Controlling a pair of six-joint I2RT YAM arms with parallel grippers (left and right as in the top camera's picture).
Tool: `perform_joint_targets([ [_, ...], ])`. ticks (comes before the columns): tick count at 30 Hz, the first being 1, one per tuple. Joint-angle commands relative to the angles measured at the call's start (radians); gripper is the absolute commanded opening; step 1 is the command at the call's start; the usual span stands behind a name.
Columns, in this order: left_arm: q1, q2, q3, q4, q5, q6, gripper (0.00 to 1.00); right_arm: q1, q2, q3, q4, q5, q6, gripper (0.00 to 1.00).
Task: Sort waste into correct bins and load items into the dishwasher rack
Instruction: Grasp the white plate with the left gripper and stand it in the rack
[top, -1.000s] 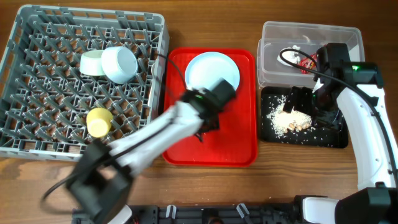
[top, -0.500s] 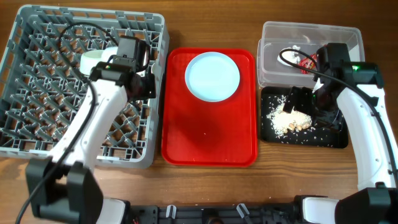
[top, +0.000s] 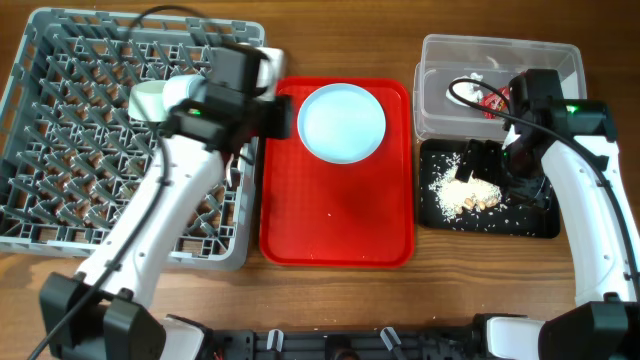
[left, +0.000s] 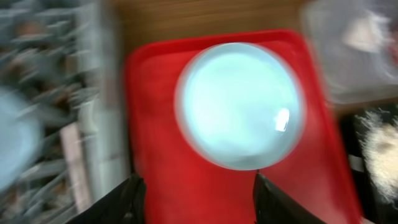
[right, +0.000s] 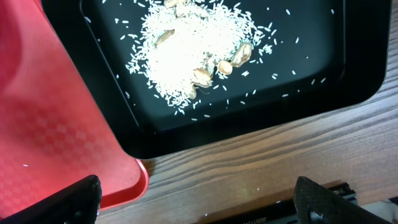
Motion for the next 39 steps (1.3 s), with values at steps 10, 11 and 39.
perform_joint_targets([
  [10, -0.31, 0.443, 0.01, 0.29, 0.001, 0.306, 0.7, -0.001, -0.014, 0.009, 0.0, -0.036, -0.007, 1.0],
  [11, -0.311, 0.462, 0.01, 0.296, -0.01, 0.305, 0.71, -0.001, -0.014, 0.009, 0.0, -0.036, -0.007, 1.0],
  [39, -0.001, -0.073, 0.076, 0.14, 0.303, -0.018, 0.04, -0.001, -0.014, 0.009, 0.006, -0.035, -0.01, 1.0],
])
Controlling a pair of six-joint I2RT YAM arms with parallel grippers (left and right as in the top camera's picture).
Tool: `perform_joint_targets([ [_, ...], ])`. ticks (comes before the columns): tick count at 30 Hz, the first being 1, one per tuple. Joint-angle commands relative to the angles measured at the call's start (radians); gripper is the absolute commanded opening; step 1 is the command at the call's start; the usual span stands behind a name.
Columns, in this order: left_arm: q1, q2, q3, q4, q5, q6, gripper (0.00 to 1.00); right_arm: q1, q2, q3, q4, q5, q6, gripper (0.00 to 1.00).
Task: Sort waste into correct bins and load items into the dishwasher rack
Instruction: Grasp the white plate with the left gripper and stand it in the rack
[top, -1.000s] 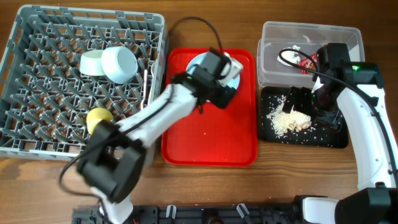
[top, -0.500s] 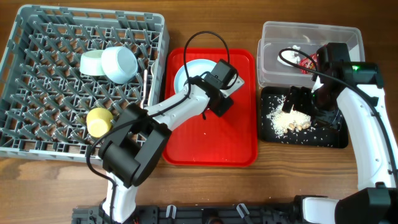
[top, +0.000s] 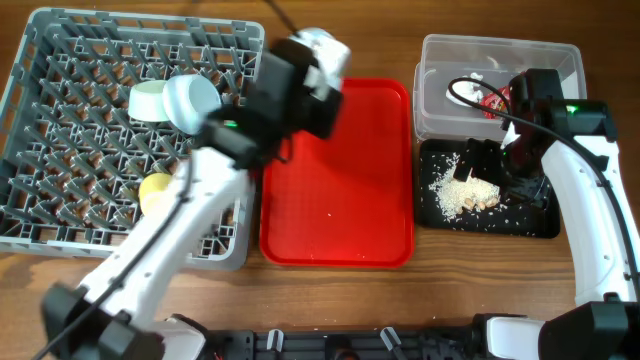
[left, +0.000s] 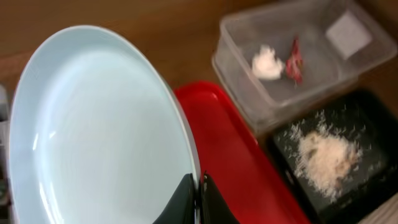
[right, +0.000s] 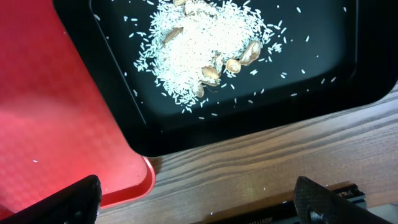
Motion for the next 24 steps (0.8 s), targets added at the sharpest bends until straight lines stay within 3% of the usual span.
perform_joint_targets([
  [1, 0.201, -0.048, 0.01, -0.002, 0.337, -0.122, 0.04, -0.001, -0.014, 0.009, 0.002, -0.007, -0.01, 1.0],
  [5, 0.432, 0.008, 0.01, -0.017, 0.687, -0.186, 0.04, -0.001, -0.014, 0.009, 0.002, -0.007, -0.01, 1.0],
  [9, 0.544, 0.093, 0.01, -0.059, 0.802, -0.22, 0.04, -0.001, -0.014, 0.009, 0.002, -0.007, -0.009, 1.0],
  [12, 0.573, 0.148, 0.01, -0.073, 0.811, -0.22, 0.04, -0.001, -0.014, 0.009, 0.002, -0.008, -0.009, 1.0],
  [14, 0.583, 0.173, 0.01, -0.073, 0.766, -0.22, 0.19, -0.001, -0.014, 0.009, 0.002, -0.008, -0.009, 1.0],
  [15, 0.583, 0.175, 0.01, -0.073, 0.751, -0.22, 0.5, -0.001, -0.014, 0.009, 0.002, -0.007, -0.01, 1.0],
  [16, 0.583, 0.175, 0.01, -0.072, 0.748, -0.22, 0.98, -0.001, -0.014, 0.009, 0.002, -0.007, -0.01, 1.0],
  [20, 0.595, 0.124, 0.01, -0.079, 0.719, -0.22, 1.0, -0.001, -0.014, 0.009, 0.006, -0.008, -0.012, 1.0],
  [24, 0.608, 0.019, 0.01, -0.205, 0.415, -0.217, 1.0, -0.001, -0.014, 0.009, 0.056, -0.172, -0.187, 1.0],
])
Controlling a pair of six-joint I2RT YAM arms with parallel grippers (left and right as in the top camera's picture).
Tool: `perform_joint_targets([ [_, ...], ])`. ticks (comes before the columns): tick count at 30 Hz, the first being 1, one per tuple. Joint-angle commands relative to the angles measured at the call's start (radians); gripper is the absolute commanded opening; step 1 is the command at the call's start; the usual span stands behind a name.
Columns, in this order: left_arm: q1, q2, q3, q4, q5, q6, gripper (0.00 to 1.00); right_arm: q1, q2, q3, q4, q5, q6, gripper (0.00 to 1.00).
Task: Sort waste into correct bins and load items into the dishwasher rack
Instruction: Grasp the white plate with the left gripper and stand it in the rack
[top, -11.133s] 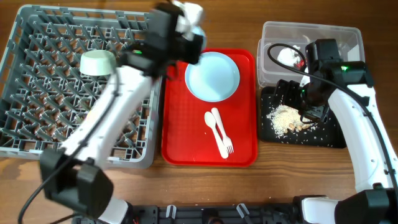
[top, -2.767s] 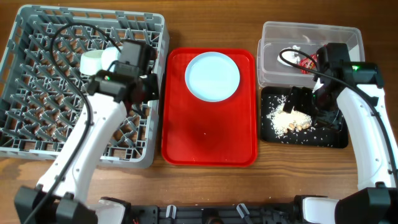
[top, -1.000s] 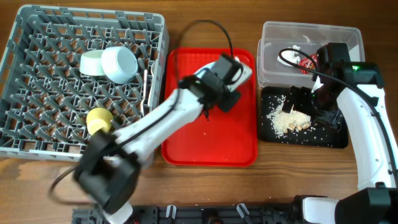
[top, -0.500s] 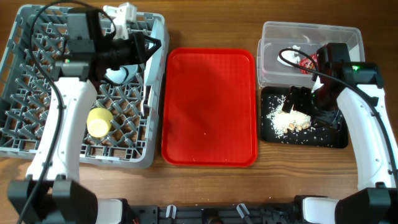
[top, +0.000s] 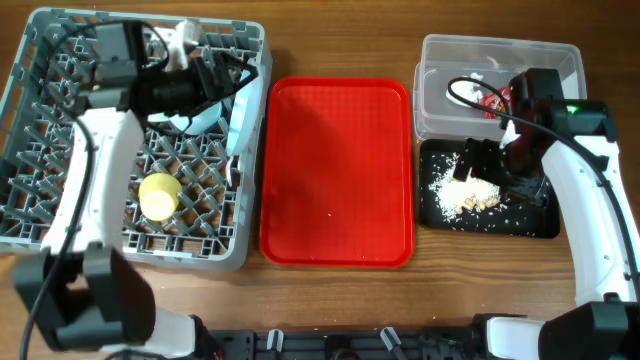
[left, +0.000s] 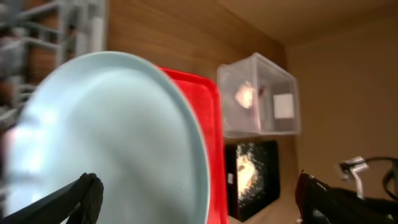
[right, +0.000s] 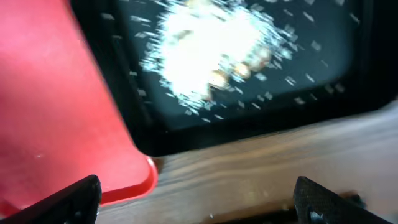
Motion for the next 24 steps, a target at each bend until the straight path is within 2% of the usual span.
perform_joint_targets([
  [1, 0.013, -0.124, 0.009, -0.108, -0.302, 0.006, 1.0, 0.0, -0.014, 0.009, 0.068, -0.207, -0.185, 1.0],
  [3, 0.006, -0.149, 0.009, -0.246, -0.483, 0.001, 1.0, 0.006, -0.014, 0.009, 0.223, -0.341, -0.262, 1.0],
  [4, -0.001, -0.146, 0.009, -0.323, -0.589, -0.013, 1.0, 0.014, -0.014, 0.009, 0.32, -0.341, -0.271, 1.0],
  [6, -0.01, -0.145, 0.006, -0.391, -0.684, -0.052, 1.0, 0.024, -0.013, 0.009, 0.399, -0.315, -0.274, 1.0],
  [8, -0.018, -0.145, 0.005, -0.478, -0.73, -0.058, 1.0, 0.03, -0.012, 0.009, 0.402, -0.262, -0.271, 1.0],
  [12, -0.019, -0.148, 0.002, -0.625, -0.729, -0.077, 1.0, 0.03, -0.014, 0.008, 0.284, -0.158, -0.194, 1.0],
  [17, -0.036, -0.317, -0.138, -0.527, -0.736, -0.073, 1.0, 0.03, -0.143, -0.094, 0.321, -0.143, -0.178, 1.0],
  [20, -0.037, -0.527, -0.295, -0.4, -0.726, -0.049, 1.0, 0.03, -0.354, -0.253, 0.436, -0.143, -0.172, 1.0],
  [22, -0.045, -0.755, -0.454, -0.249, -0.654, 0.03, 1.0, 0.03, -0.549, -0.369, 0.502, -0.127, -0.171, 1.0],
  [24, -0.058, -0.902, -0.553, -0.161, -0.647, 0.06, 1.0, 0.03, -0.676, -0.425, 0.517, -0.109, -0.169, 1.0],
])
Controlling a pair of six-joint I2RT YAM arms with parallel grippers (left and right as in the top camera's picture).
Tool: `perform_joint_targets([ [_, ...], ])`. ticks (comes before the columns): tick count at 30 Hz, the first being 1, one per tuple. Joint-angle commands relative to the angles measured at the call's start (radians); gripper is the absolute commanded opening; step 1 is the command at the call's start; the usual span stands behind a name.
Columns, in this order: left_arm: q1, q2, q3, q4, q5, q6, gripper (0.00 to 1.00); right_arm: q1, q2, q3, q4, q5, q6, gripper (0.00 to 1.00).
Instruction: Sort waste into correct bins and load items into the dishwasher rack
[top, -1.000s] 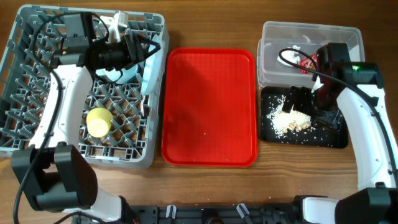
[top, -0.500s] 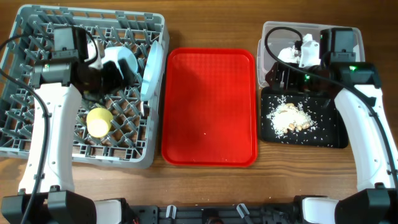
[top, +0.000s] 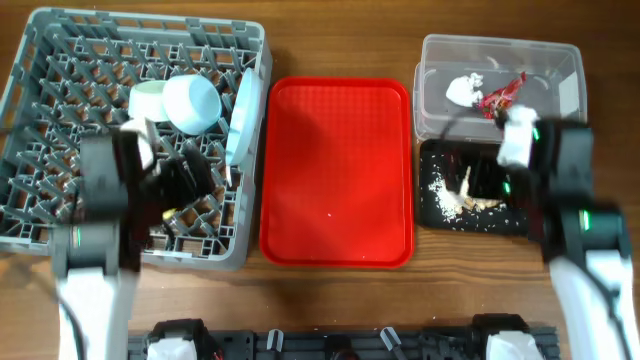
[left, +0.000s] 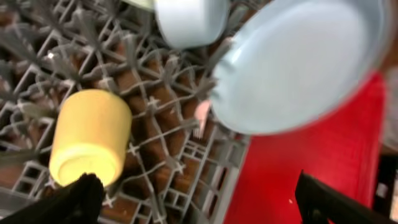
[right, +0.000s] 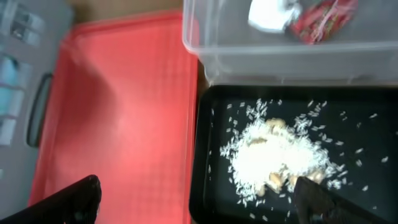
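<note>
A pale blue plate (top: 240, 115) (left: 298, 62) stands on edge at the right side of the grey dishwasher rack (top: 60, 120), beside a blue cup (top: 192, 100) (left: 189, 18) and a white cup (top: 148, 98). A yellow cup (left: 90, 137) lies in the rack's front part. My left gripper (left: 199, 205) (top: 190, 178) hovers open over the front of the rack, holding nothing. My right gripper (right: 199, 202) (top: 480, 182) hangs open above the black tray (top: 540, 225) (right: 211, 186) of rice and nut shells (right: 273, 155).
The red tray (top: 335, 170) (right: 118, 106) lies bare between the rack and the bins. Behind the black tray is a clear bin (top: 560, 60) (right: 205, 56) holding a white tissue (right: 270, 15) and a red wrapper (right: 323, 15).
My left gripper was open close to the plate at the rack's back right; now it is over the rack's front and the plate stands alone. The right gripper has risen, seeing more of the bins.
The plate lay on the red tray with my left gripper open beside it. Then the gripper was shut on its rim, lifted over the tray. Then the plate was at the rack. Now it stands in the rack, both grippers empty.
</note>
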Motion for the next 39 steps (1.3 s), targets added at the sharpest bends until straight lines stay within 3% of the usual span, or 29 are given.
perform_joint_targets([
  [1, -0.023, -0.283, -0.2, 0.129, 0.049, 0.078, 1.0, 0.002, -0.207, -0.084, 0.009, 0.05, 0.013, 1.0],
  [6, -0.023, -0.427, -0.265, 0.141, 0.048, 0.08, 1.0, 0.002, -0.311, -0.086, -0.025, 0.05, 0.014, 1.0],
  [19, -0.023, -0.425, -0.265, 0.084, 0.048, 0.079, 1.0, 0.06, -0.281, -0.086, -0.027, 0.051, 0.011, 1.0],
  [29, -0.023, -0.425, -0.265, 0.084, 0.048, 0.08, 1.0, 0.061, -0.565, -0.093, 0.05, 0.17, 0.004, 1.0],
  [39, -0.023, -0.425, -0.265, 0.084, 0.048, 0.08, 1.0, 0.061, -0.933, -0.667, 0.719, 0.174, 0.013, 1.0],
])
